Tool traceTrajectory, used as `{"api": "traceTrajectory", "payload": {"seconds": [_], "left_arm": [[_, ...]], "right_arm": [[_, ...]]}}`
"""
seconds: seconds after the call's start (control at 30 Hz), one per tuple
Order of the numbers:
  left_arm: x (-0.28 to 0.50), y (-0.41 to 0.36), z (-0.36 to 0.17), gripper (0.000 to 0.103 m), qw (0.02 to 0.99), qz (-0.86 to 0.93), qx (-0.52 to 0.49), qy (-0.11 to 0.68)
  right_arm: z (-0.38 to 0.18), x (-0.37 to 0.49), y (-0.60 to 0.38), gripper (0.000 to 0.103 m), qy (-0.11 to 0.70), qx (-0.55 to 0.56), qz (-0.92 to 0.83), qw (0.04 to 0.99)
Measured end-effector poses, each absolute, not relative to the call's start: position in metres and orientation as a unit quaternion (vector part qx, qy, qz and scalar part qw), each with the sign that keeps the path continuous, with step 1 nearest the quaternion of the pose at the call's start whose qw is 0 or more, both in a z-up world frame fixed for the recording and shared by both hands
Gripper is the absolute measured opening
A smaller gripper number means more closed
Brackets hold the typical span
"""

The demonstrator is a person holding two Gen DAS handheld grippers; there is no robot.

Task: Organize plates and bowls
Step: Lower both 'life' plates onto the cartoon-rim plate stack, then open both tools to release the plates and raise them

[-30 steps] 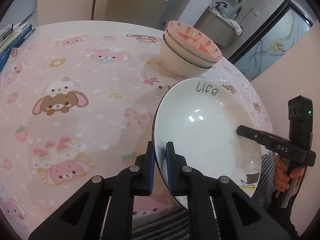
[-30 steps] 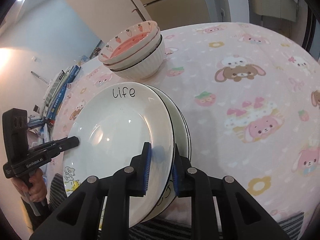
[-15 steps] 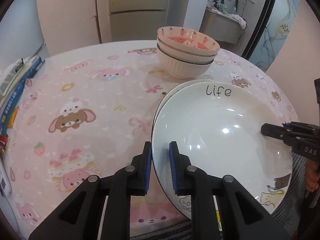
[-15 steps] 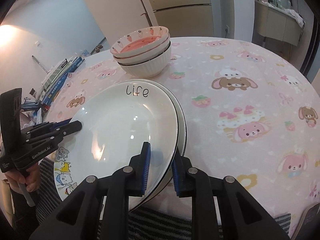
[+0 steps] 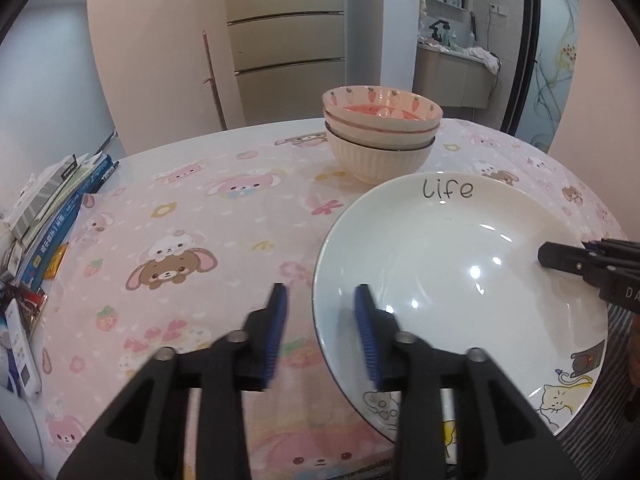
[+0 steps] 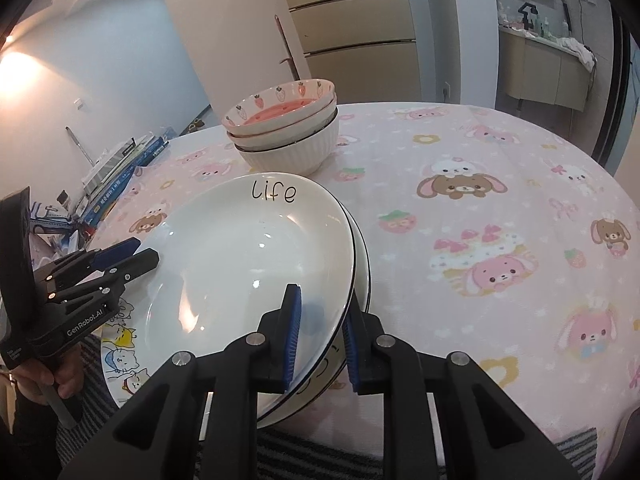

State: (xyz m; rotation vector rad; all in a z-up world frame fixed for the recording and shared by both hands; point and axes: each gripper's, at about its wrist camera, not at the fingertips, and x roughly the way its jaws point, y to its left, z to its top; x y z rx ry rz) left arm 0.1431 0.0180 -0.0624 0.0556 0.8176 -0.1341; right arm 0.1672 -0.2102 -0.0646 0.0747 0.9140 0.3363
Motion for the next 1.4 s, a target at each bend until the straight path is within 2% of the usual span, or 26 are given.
{"api": "traceTrajectory", "payload": {"seconds": [0.03,0.37,0.5,0.7,0.97,1.2,1.33,1.4], "left_arm": [[0.143,0.019,-0.062,0.048,0.916,-0.061,0.024,0.396],[0.129,0.017,-0.047,0.049,0.932,-0.043,0.032,0.358],[0.117,0.018,-0.039,0.053,0.938,-0.041,0.034,0.341],[0.088,0.021,-0.024,0.054,0.962,-0.015,0.036,0.271],[0.064,0.021,0.002,0.059,0.973,0.007,0.031,0.23],[0.042,0.017,0.035,0.06,0.984,0.011,0.025,0.177],[0.027,0.011,0.057,0.073,0.99,0.011,0.015,0.138],[0.018,0.009,0.066,0.076,0.993,0.017,0.012,0.116]], "right_arm": [[-0.064,0.166,-0.21,0.021,0.442,0.037,0.159,0.882],[-0.059,0.161,-0.207,0.021,0.457,0.024,0.151,0.876],[-0.057,0.156,-0.216,0.022,0.431,0.046,0.144,0.889],[-0.067,0.156,-0.23,0.021,0.44,0.06,0.143,0.885],[-0.052,0.137,-0.225,0.021,0.41,-0.002,0.111,0.906],[-0.008,0.111,-0.231,0.021,0.338,0.006,0.117,0.934],[0.024,0.094,-0.229,0.021,0.28,0.003,0.118,0.953],[0.046,0.083,-0.227,0.024,0.237,-0.004,0.119,0.964]]}}
